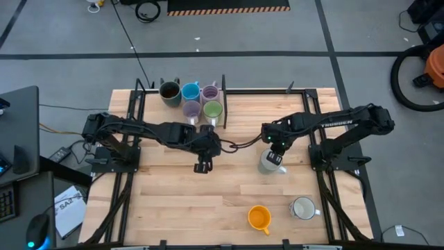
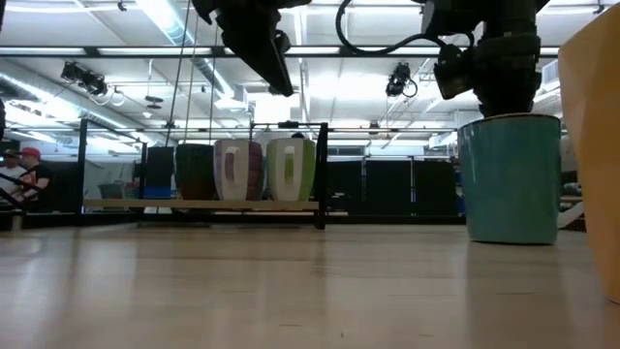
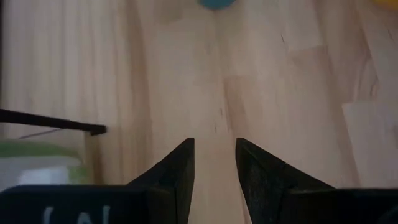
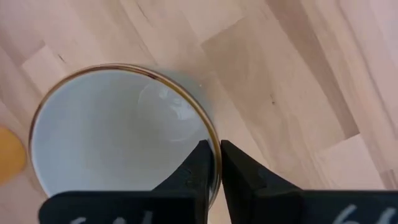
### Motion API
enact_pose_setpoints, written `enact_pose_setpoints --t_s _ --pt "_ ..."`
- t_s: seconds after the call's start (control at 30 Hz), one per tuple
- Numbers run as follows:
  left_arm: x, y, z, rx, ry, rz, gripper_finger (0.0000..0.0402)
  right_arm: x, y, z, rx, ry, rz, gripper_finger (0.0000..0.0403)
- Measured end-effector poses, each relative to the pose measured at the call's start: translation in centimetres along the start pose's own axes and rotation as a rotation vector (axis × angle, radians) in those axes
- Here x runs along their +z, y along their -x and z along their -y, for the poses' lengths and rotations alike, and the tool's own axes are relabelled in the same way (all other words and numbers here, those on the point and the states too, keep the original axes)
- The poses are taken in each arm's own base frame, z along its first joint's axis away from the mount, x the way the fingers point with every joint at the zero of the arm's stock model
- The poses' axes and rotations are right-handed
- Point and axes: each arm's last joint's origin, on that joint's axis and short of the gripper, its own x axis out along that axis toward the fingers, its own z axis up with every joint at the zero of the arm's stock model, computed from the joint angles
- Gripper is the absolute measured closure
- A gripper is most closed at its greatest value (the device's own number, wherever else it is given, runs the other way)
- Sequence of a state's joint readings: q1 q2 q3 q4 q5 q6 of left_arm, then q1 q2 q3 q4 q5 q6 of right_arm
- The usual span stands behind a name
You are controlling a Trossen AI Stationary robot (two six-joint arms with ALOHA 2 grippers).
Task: Place coffee mugs
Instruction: Put the light blue mug on the shelf
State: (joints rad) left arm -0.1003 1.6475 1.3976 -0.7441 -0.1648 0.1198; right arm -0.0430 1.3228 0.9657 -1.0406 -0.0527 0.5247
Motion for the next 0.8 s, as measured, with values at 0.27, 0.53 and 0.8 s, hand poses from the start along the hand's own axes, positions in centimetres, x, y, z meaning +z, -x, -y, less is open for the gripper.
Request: enact_pose_setpoints --t_s 0.27,0.53,0.8 --pt "0.3 -0.5 0.7 0.0 -0.007 0.019 0.0278 0.4 1.0 -0.7 0.019 0.01 0.035 0.0366" --pt "1.3 -0.4 0.6 0.006 0.002 0.116 0.0278 0.4 1.1 -0.8 0.025 0.033 0.034 0.0346" --pt "2.3 -3.3 1.4 0.007 -0.076 0.168 0.0278 0.4 1.1 -0.8 0.018 0.031 0.034 0.0333"
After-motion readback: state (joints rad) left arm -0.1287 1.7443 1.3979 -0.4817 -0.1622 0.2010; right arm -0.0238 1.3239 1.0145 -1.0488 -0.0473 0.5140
